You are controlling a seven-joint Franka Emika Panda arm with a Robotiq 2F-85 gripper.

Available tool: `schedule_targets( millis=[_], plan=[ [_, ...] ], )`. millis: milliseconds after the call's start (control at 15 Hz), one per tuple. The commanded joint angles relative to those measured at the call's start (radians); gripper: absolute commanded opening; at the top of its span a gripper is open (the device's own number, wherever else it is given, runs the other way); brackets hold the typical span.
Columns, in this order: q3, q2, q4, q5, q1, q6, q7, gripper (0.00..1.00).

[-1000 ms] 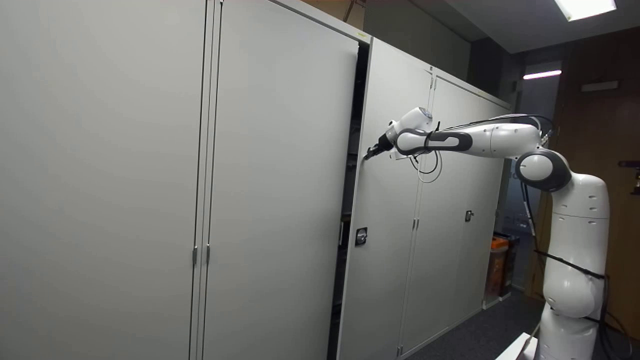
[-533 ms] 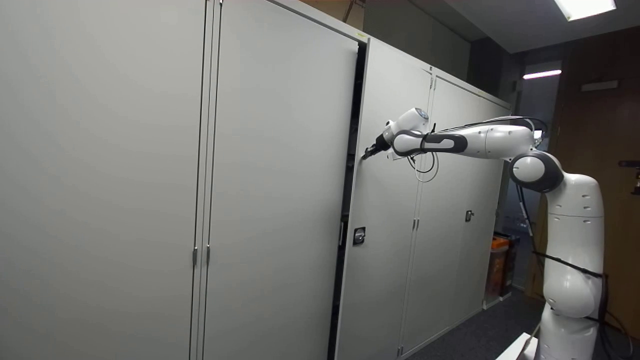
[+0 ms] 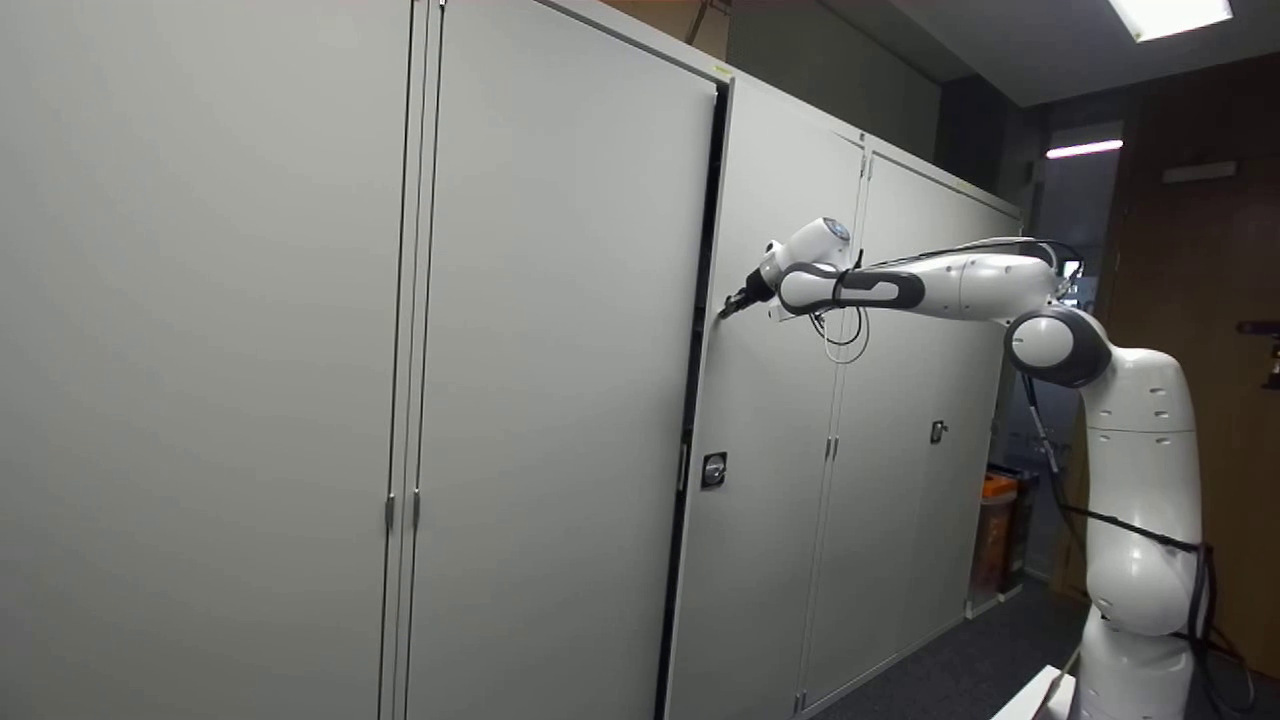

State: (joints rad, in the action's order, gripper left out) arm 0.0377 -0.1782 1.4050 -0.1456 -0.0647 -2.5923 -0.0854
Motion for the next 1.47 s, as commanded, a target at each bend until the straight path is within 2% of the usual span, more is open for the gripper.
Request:
schedule_targets(
  millis=[0,1400],
  plan=[
    [-0.003,-0.051,-0.075,-0.018,-0.001,-0.008,-0.015,0.00],
    [-0.012,-0.187,-0.242,-0.038,-0.003,0.017,-0.014,0.00]
  ],
)
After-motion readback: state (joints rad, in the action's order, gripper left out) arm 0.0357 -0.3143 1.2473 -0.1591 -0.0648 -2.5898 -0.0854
